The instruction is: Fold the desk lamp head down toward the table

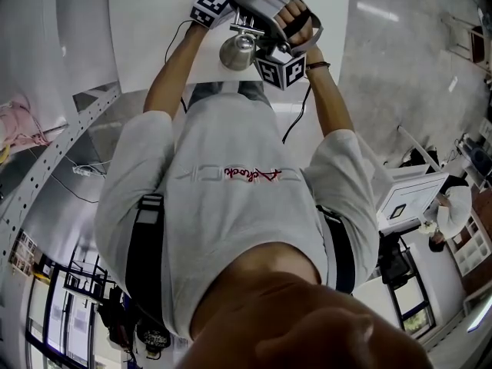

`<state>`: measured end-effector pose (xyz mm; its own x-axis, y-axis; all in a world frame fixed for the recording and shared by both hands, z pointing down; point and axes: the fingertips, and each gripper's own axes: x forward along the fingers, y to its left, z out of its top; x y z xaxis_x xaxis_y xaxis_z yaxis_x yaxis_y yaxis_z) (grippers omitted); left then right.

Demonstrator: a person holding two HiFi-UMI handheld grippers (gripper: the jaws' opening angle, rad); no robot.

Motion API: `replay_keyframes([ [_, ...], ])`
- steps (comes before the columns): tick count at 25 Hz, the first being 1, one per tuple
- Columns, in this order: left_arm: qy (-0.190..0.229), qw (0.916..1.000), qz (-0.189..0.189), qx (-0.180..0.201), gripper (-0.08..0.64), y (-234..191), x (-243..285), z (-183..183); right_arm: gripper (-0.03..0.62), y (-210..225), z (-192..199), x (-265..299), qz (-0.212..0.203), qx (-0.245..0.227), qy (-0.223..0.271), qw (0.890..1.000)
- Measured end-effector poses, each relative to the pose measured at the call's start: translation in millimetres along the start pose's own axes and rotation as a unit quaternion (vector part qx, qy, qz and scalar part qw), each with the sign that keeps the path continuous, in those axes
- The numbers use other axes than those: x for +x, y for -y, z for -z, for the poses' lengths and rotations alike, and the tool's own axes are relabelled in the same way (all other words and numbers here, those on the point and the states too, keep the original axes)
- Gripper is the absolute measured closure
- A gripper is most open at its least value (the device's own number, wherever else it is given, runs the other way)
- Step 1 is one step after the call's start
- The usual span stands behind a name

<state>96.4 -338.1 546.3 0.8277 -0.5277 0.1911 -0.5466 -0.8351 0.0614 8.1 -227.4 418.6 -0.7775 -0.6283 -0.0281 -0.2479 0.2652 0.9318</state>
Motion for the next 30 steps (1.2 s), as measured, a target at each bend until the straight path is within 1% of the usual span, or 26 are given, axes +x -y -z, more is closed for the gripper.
replay_keyframes([
  [7,-0.002,1.0,0.003,-0.001,0.42,0,0,0,0.548,-5,-2,-2,0.029,-0.036,0.005,0.999],
  [10,-0.003,0.9999,0.006,-0.009,0.42,1,0,4,0.548,-18,-5,-4,0.035,-0.05,-0.001,0.998],
  [14,-0.002,0.9999,0.012,-0.012,0.42,1,1,4,0.548,-34,-4,-9,0.054,-0.084,-0.008,0.995],
  [17,0.001,0.9998,0.017,-0.014,0.419,2,2,3,0.548,-38,-2,-9,0.062,-0.099,-0.007,0.993],
  [20,0.002,0.9998,0.017,-0.012,0.419,1,2,1,0.548,-36,-2,-8,0.067,-0.096,-0.006,0.993],
  [30,0.005,0.9998,0.019,-0.006,0.419,3,2,1,0.543,-36,-2,-10,0.06,-0.077,-0.009,0.995],
])
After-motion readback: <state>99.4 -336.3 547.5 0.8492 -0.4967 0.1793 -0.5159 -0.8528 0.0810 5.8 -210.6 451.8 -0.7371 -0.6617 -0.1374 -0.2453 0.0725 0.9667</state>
